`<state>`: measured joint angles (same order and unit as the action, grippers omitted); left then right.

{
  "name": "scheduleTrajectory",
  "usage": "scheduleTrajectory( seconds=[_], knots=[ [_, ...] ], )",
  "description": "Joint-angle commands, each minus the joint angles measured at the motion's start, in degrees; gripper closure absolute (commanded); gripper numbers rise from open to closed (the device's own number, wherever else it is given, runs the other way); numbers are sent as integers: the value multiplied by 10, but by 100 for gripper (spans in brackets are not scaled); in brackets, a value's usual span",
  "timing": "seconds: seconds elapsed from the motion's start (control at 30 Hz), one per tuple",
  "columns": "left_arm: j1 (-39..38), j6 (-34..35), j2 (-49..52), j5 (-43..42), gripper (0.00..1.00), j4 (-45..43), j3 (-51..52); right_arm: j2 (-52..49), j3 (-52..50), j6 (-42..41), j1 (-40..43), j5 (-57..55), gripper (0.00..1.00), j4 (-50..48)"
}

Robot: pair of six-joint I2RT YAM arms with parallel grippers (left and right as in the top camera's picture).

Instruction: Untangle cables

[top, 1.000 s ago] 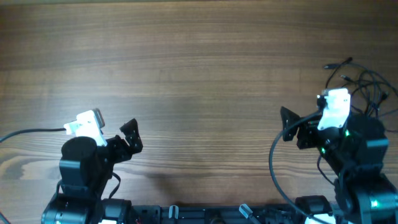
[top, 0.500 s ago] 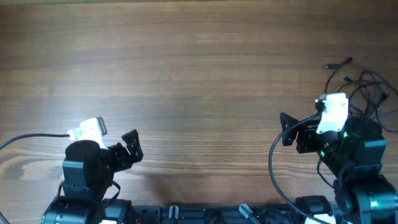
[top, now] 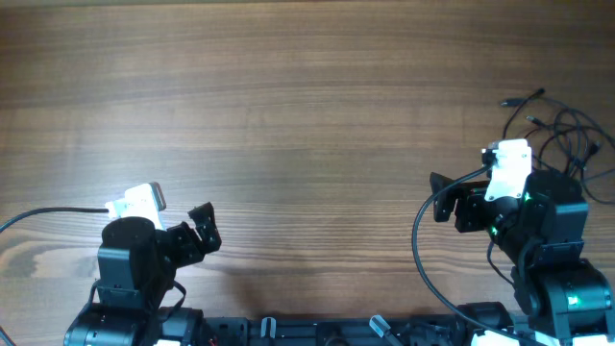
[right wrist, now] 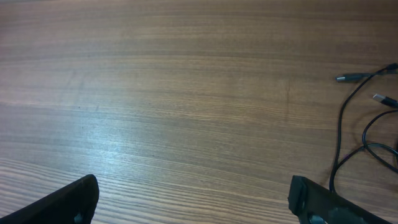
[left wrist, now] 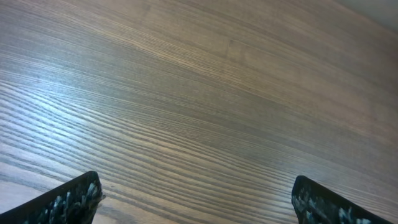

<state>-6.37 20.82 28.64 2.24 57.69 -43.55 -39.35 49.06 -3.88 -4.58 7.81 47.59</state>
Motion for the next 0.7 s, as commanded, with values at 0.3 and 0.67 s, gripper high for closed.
scheduleTrajectory(
  seconds=[0.3, 0.67],
  knots=[
    [-3, -7, -3, -3, 0, 0, 4, 157, -35, 39, 2, -14, 0, -48],
    [-3, -7, -3, -3, 0, 0, 4, 360, -262, 38, 5, 10, 0, -376]
  ],
)
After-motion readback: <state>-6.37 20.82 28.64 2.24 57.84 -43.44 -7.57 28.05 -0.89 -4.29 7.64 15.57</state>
